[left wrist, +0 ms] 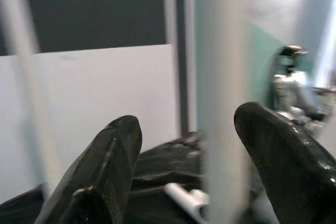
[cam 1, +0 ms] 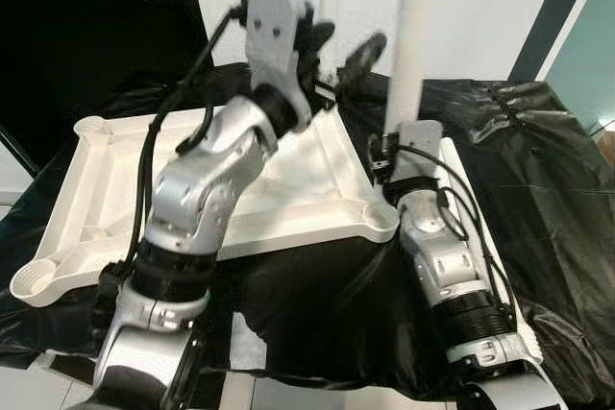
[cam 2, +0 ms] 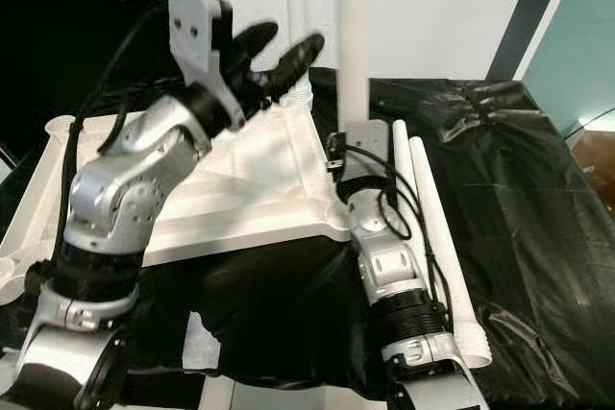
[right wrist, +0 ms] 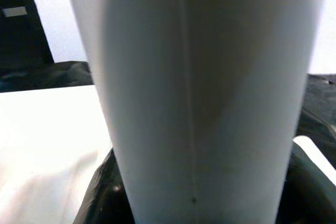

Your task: Building children table

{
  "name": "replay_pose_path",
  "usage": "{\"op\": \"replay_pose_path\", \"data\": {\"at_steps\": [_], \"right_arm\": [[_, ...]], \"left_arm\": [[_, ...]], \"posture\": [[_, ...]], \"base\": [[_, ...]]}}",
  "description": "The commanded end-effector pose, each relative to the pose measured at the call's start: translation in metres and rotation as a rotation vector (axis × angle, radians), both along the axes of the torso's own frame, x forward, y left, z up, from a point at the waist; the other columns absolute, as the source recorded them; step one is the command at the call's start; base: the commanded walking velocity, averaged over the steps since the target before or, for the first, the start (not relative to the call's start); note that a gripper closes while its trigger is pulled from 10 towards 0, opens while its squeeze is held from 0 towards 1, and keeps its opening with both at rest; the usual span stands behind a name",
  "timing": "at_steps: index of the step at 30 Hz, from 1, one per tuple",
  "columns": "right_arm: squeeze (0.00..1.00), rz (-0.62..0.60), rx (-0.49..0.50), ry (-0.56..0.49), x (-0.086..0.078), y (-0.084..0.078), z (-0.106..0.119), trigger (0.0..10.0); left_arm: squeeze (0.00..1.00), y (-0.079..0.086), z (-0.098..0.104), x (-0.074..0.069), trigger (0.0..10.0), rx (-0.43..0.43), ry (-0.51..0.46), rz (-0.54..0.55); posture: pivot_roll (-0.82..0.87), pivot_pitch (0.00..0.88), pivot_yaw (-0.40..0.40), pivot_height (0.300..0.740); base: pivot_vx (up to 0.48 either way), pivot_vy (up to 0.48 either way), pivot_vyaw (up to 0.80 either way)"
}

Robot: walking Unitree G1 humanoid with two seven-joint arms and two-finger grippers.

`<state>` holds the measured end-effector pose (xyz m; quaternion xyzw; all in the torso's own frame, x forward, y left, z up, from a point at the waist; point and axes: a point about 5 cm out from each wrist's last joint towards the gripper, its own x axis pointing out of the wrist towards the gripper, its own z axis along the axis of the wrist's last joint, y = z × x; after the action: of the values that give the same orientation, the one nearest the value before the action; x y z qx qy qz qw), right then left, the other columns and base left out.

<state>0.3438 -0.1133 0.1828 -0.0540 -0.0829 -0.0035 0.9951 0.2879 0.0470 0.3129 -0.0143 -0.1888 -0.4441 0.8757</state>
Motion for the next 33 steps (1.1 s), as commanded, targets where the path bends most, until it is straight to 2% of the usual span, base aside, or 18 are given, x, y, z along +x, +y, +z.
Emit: {"op": "replay_pose_path", "data": {"at_steps": [1, 3, 5, 12, 15, 16, 18, 23, 28, 33], "right_arm": [[0.0, 0.022, 0.034, -0.003, 0.0, 0.001, 0.004, 10.0], [0.0, 0.028, 0.033, -0.001, -0.001, 0.001, 0.004, 10.0], [0.0, 0.078, 0.044, -0.016, -0.003, 0.005, 0.006, 10.0], [0.0, 0.115, 0.058, 0.018, -0.006, 0.005, 0.0, 10.0], [0.0, 0.168, 0.01, 0.032, -0.011, 0.008, -0.008, 10.0], [0.0, 0.168, 0.01, 0.032, -0.011, 0.008, -0.008, 10.0], [0.0, 0.199, 0.01, 0.047, -0.014, 0.01, -0.014, 10.0], [0.0, 0.226, 0.028, 0.074, -0.02, 0.008, -0.023, 10.0], [0.0, 0.223, 0.054, 0.091, -0.021, 0.005, -0.028, 10.0], [0.0, 0.228, 0.083, 0.116, -0.022, -0.001, -0.036, 10.0]], "left_arm": [[0.0, -0.003, -0.01, -0.004, 10.0, 0.023, 0.024, 0.0], [0.0, -0.002, -0.012, -0.003, 10.0, 0.027, 0.024, 0.007], [0.0, 0.002, -0.023, 0.0, 10.0, 0.039, 0.012, 0.039], [0.0, 0.007, -0.041, 0.003, 10.0, 0.05, 0.061, 0.05], [0.0, 0.016, -0.063, 0.005, 10.0, 0.105, 0.089, 0.114], [0.0, 0.016, -0.063, 0.005, 10.0, 0.105, 0.089, 0.114], [0.0, 0.021, -0.075, 0.003, 10.0, 0.134, 0.104, 0.124], [0.0, 0.028, -0.089, 0.0, 10.0, 0.157, 0.142, 0.126], [0.0, 0.031, -0.095, -0.002, 10.0, 0.174, 0.155, 0.125], [0.0, 0.034, -0.105, -0.009, 10.0, 0.252, 0.132, 0.105]], "posture": [[-0.01, 0.0, 0.006, 0.74], [-0.01, 0.0, 0.006, 0.74], [-0.01, 0.0, -0.001, 0.74], [-0.01, 0.0, -0.004, 0.74], [-0.01, 0.0, -0.005, 0.74], [-0.01, 0.0, -0.005, 0.74], [-0.01, 0.002, -0.007, 0.74], [-0.01, 0.009, -0.008, 0.74], [-0.02, 0.013, -0.004, 0.74], [-0.01, 0.017, 0.0, 0.74]], "base": [[0.0, 0.0, 0.0], [0.0, 0.0, 0.0], [0.0, 0.0, 0.0], [0.0, 0.0, 0.0], [0.0, 0.0, 0.0], [0.0, 0.0, 0.0], [0.0, 0.0, 0.0], [0.0, 0.0, 0.0], [0.0, 0.0, 0.0], [0.0, 0.0, 0.0]]}}
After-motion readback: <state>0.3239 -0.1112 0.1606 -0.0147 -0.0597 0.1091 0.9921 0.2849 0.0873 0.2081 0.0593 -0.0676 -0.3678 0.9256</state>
